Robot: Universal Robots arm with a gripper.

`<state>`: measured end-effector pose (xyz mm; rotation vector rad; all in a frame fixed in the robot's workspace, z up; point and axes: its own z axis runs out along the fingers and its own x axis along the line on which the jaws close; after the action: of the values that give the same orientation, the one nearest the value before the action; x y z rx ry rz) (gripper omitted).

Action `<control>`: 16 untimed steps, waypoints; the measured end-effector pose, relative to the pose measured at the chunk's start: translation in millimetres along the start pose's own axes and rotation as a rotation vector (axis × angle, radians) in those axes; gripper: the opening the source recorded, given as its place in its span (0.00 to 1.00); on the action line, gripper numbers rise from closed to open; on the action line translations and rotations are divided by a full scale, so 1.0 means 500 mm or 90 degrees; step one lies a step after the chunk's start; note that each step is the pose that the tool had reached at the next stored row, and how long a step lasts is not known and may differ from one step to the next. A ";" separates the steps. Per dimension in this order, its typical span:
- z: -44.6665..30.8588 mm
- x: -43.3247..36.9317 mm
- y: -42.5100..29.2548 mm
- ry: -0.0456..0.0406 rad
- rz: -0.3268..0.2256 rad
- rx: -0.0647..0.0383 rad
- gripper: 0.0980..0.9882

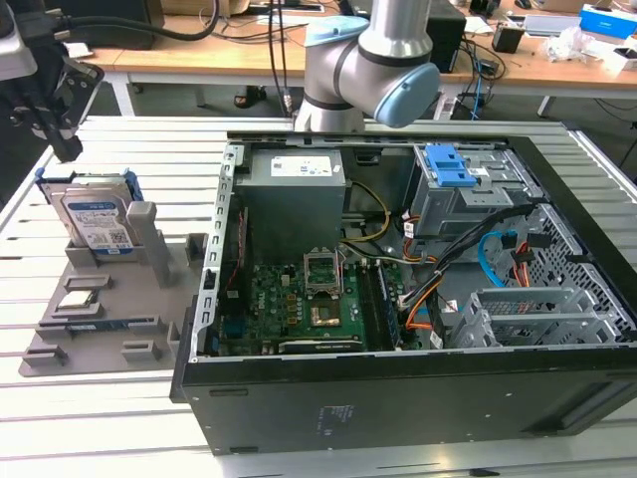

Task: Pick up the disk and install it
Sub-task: 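Reach for the disk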

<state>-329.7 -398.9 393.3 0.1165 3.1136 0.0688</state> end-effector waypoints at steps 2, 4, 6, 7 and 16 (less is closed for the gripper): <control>0.000 0.008 -0.001 0.0001 0.000 0.000 0.01; 0.000 0.011 -0.001 0.0001 0.000 0.000 0.01; -0.001 0.017 -0.001 0.0001 0.000 0.000 0.01; -0.001 0.019 -0.001 0.0000 0.000 0.000 0.01; -0.001 0.042 -0.003 0.0000 0.000 0.000 0.01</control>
<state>-350.5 -398.9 393.3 0.1165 3.1137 0.0688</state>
